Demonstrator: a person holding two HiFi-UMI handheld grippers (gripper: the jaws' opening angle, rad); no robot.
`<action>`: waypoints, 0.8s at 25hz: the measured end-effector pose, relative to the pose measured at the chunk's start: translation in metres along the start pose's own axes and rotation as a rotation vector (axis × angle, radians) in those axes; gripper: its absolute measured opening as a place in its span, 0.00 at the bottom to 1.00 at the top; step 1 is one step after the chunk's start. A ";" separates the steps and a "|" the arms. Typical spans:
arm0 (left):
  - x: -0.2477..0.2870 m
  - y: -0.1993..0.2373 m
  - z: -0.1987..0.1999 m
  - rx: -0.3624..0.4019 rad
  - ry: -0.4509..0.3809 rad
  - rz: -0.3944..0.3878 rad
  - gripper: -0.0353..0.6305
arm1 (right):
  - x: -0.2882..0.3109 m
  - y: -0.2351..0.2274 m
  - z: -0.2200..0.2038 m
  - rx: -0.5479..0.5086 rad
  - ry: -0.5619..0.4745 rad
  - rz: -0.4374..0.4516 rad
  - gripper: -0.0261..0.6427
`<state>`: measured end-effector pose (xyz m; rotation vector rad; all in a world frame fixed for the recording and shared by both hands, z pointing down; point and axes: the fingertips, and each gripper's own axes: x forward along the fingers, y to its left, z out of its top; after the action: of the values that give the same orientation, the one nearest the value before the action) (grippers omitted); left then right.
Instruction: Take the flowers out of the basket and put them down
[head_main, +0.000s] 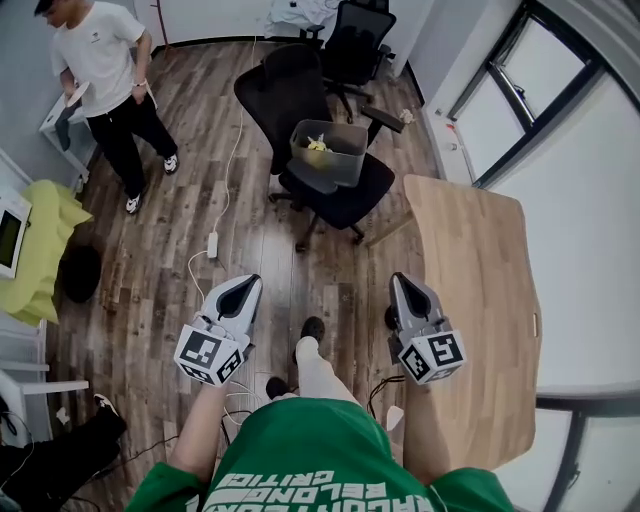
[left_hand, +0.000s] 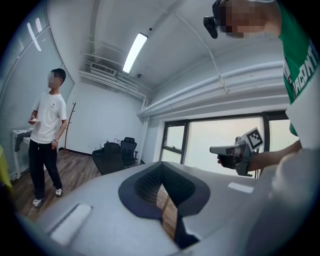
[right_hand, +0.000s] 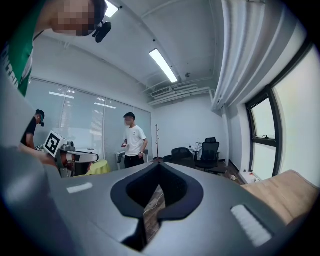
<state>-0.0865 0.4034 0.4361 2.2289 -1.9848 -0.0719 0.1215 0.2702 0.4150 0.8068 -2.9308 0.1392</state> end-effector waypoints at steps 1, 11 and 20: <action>0.009 0.006 0.002 0.003 0.002 0.006 0.08 | 0.012 -0.007 0.002 -0.009 -0.005 0.005 0.05; 0.119 0.057 0.022 -0.011 0.024 0.030 0.08 | 0.123 -0.073 0.016 -0.039 0.006 0.078 0.05; 0.212 0.074 0.031 -0.028 0.013 0.055 0.08 | 0.170 -0.150 0.015 -0.033 0.035 0.099 0.05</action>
<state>-0.1384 0.1826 0.4305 2.1504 -2.0245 -0.0777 0.0525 0.0544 0.4292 0.6482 -2.9325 0.1113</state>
